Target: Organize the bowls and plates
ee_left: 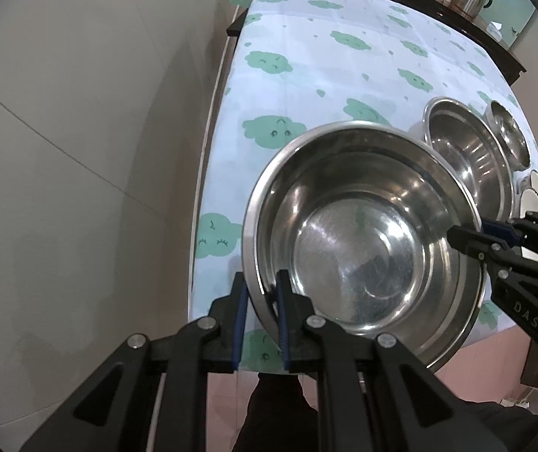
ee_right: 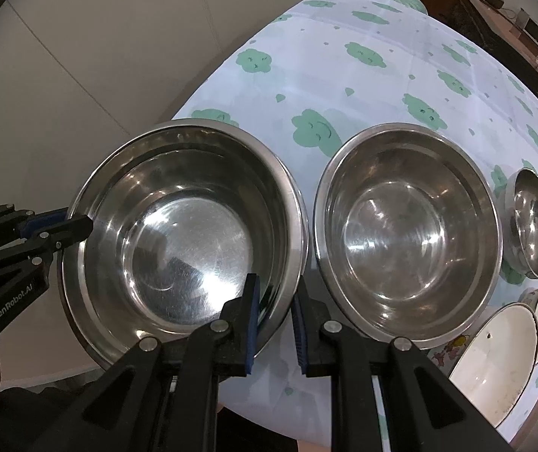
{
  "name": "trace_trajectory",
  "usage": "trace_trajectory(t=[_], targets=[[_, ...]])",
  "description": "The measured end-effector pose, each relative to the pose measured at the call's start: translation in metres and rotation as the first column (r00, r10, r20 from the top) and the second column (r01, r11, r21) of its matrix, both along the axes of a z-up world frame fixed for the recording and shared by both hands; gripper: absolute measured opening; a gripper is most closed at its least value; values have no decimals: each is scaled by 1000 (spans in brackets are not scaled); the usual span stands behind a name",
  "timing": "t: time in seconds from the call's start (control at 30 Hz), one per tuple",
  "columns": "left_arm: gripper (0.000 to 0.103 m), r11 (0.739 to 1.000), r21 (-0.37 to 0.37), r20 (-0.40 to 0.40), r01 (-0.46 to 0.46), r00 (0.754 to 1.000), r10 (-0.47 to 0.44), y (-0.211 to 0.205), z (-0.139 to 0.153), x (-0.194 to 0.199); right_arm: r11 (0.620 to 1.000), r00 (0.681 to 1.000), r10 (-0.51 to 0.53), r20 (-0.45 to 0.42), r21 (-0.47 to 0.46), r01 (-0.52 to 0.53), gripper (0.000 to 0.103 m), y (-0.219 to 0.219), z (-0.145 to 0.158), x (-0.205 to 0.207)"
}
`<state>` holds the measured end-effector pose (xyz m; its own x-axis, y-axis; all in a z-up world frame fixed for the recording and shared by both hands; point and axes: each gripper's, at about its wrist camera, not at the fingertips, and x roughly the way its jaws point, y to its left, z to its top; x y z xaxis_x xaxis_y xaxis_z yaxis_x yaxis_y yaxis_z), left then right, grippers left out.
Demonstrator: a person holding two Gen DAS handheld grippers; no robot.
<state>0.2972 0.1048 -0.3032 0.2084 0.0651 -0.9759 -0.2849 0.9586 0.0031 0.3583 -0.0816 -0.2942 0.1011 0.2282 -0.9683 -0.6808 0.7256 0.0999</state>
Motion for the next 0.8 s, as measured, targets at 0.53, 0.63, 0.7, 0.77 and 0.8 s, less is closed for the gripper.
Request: trace_trajectory(t=[0.53, 0.63, 0.7, 0.77, 0.8], targets=[[12, 1000, -1, -11, 3, 1000, -3, -2, -4, 1, 1000, 1000, 23, 7, -11, -23, 19, 0, -7, 0], [12, 1000, -5, -17, 0, 1000, 0, -1, -6, 1, 999, 999, 33, 12, -15, -33, 20, 2, -7, -1], [12, 1000, -5, -18, 0, 1000, 0, -2, -6, 2, 999, 999, 38, 16, -18, -38, 20, 2, -7, -1], [12, 1000, -4, -17, 0, 1000, 0, -2, -6, 2, 998, 998, 50, 25, -26, -50, 21, 4, -7, -2], [12, 1000, -7, -17, -2, 1000, 2, -1, -7, 2, 998, 998, 58, 31, -30, -57, 22, 5, -7, -4]])
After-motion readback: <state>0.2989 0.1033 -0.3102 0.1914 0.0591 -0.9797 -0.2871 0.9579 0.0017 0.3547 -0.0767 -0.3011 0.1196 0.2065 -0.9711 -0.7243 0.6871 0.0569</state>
